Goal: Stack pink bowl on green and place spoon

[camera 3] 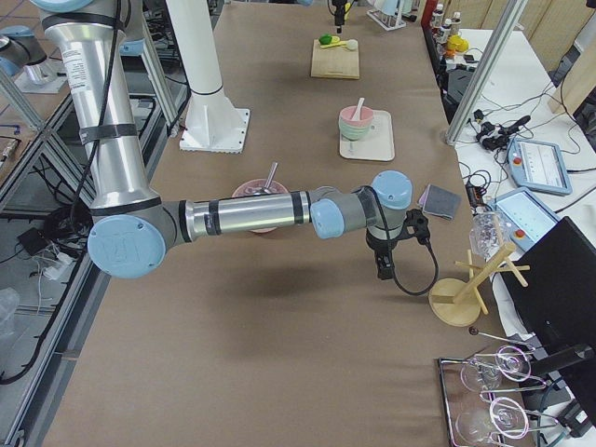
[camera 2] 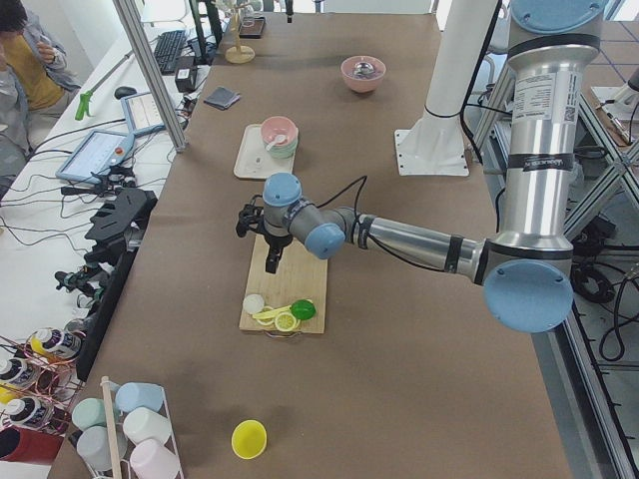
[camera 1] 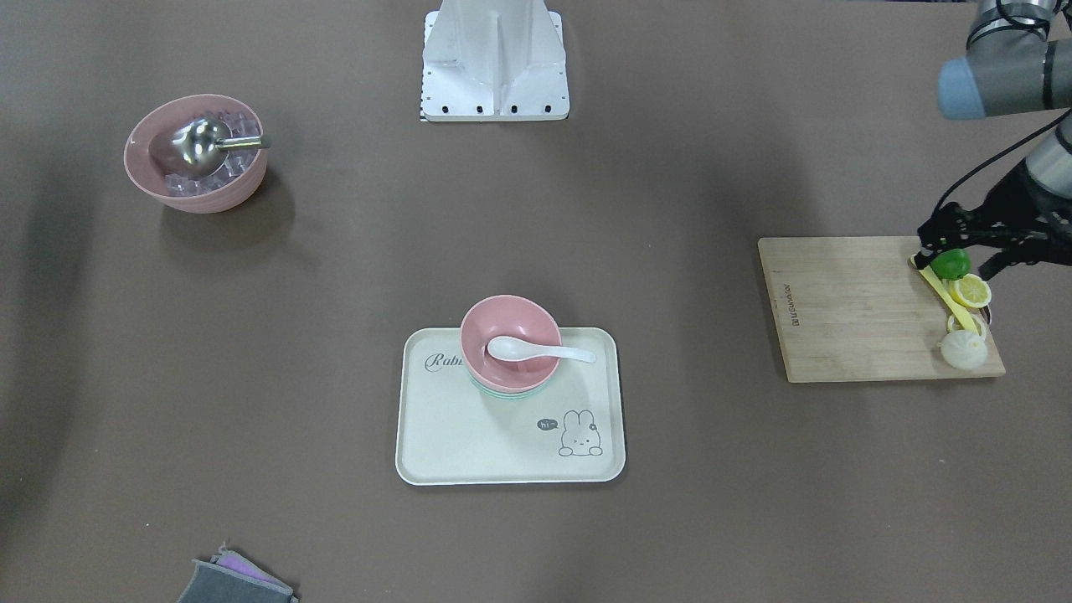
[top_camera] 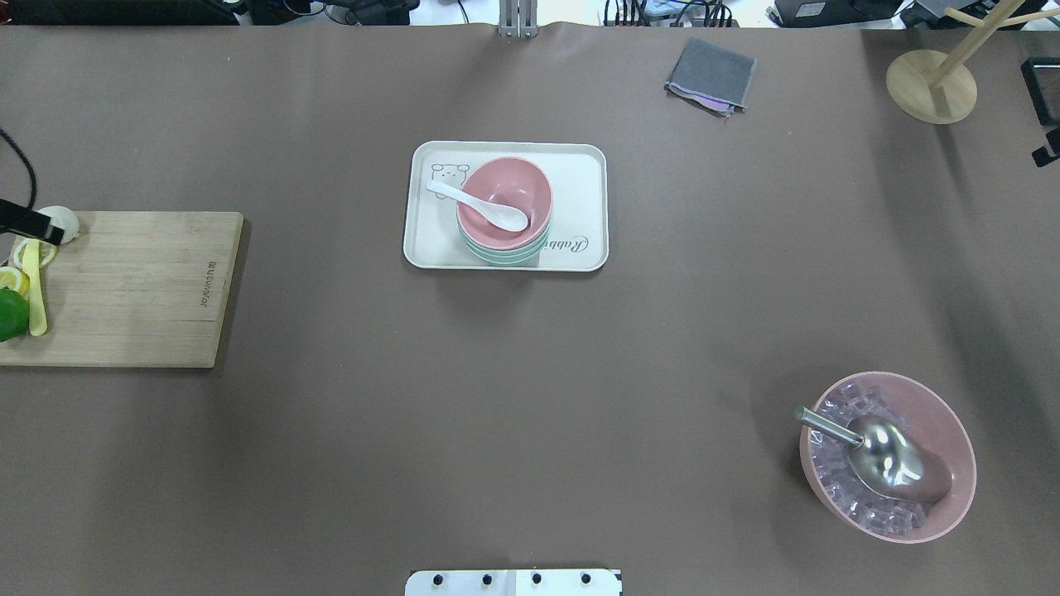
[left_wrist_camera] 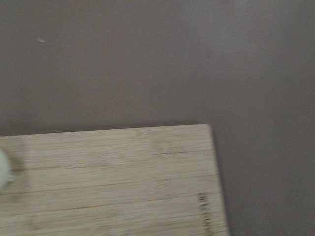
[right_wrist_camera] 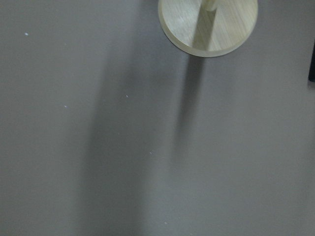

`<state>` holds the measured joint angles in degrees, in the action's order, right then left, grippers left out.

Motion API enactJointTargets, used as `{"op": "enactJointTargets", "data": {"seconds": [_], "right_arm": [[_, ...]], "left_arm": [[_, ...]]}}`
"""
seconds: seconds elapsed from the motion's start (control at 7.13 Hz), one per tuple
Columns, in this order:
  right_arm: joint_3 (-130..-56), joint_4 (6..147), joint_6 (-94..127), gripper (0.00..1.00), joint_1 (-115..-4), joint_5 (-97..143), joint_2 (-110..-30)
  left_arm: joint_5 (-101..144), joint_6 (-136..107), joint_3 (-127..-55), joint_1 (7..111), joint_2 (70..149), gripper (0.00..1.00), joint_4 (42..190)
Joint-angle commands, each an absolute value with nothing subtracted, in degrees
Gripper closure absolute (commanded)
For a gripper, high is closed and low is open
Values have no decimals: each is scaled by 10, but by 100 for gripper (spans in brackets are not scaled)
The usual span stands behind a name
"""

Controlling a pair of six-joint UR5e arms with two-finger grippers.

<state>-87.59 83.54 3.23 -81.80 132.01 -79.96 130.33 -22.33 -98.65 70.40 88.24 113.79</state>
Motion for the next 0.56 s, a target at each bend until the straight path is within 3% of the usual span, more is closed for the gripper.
{"op": "enactJointTargets", "data": {"seconds": [0.0, 0.42], "right_arm": [[-864, 881, -22, 0, -827, 1312, -800], [-868, 883, -18, 0, -827, 1332, -802]], "left_arm": [[1360, 9, -982, 825, 881, 2, 946], [1366, 74, -976, 848, 847, 2, 901]]}}
